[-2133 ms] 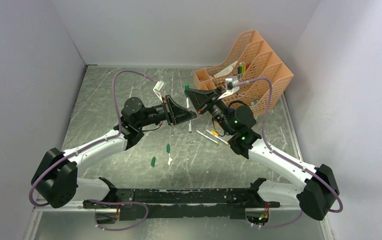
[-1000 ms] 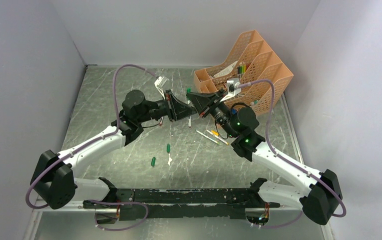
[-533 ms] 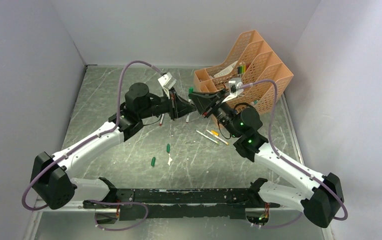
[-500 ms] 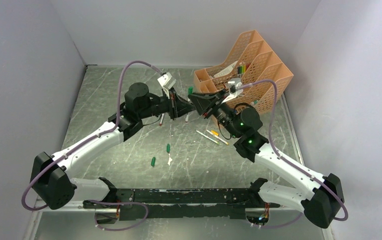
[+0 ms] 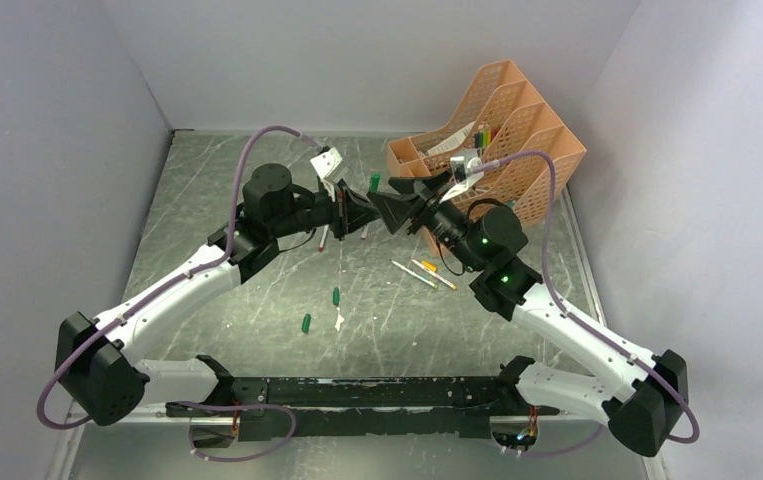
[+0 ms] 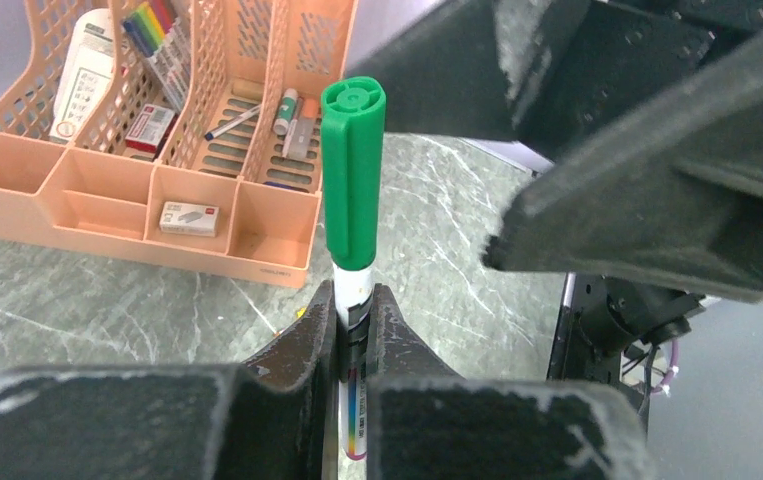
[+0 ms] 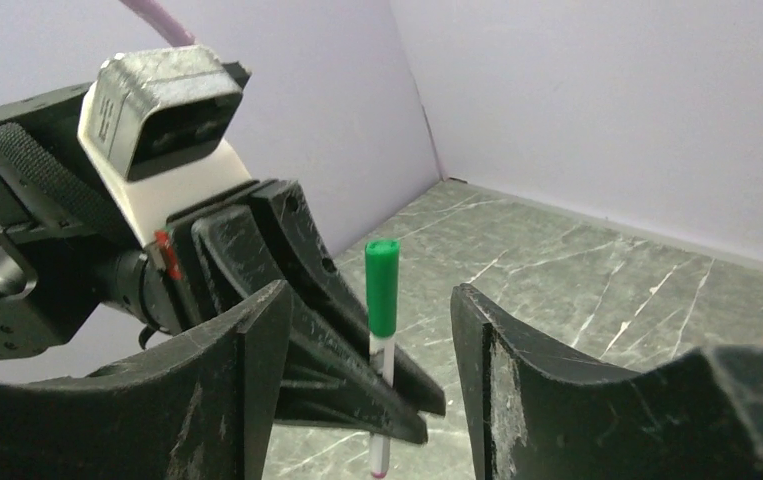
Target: Insert the pens into the pen caps
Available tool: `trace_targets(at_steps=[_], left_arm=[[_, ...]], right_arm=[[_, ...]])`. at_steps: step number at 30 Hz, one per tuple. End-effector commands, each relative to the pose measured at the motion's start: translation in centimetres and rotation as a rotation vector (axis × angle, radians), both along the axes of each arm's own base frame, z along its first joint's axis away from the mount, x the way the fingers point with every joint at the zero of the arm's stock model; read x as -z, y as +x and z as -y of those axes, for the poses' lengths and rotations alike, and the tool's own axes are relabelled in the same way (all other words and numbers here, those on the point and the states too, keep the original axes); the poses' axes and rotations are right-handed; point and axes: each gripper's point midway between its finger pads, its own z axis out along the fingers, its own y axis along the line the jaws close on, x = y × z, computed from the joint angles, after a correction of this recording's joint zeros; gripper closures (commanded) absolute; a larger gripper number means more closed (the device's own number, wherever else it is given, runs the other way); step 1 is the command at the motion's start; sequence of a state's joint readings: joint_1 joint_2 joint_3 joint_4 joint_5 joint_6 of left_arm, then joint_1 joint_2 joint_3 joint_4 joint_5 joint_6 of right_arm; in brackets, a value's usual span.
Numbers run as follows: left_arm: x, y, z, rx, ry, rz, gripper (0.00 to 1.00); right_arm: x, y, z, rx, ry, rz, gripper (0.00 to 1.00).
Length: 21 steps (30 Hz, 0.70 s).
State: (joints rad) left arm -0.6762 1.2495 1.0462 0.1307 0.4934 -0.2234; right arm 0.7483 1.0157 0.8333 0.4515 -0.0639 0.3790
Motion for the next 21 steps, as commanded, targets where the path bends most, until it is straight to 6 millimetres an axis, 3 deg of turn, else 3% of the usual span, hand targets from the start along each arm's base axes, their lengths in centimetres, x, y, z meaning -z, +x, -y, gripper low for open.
trace_targets(at_steps=[1, 7, 9, 16, 21], left_arm=[[-2.2, -1.9, 0.1, 0.099, -0.015, 0.098, 0.93], [-2.4, -2.3, 0.0, 0.111, -0.013, 0.105, 0.93], [-2.5, -2.6, 0.1, 0.124, -0.020, 0.105, 0.93], [-2.4, -2.7, 0.0, 0.125, -0.020, 0.102, 0.93], [-2.7, -2.6, 0.1, 0.123, -0.032, 0.099, 0.93]], right_arm=[[-1.6, 0.4, -0.5, 0.000, -0.014, 0.038, 0.41], [-1.6, 1.1, -1.8, -0.029, -0.031, 0.033, 0.41], [-1.5, 1.2, -2.1, -0.037, -0.029, 0.032, 0.46], [-1.2, 1.2, -2.2, -0.038, -0.018, 0.019, 0.99], [-0.3, 1.3, -1.9, -0.029, -0.033, -0.004, 1.00]])
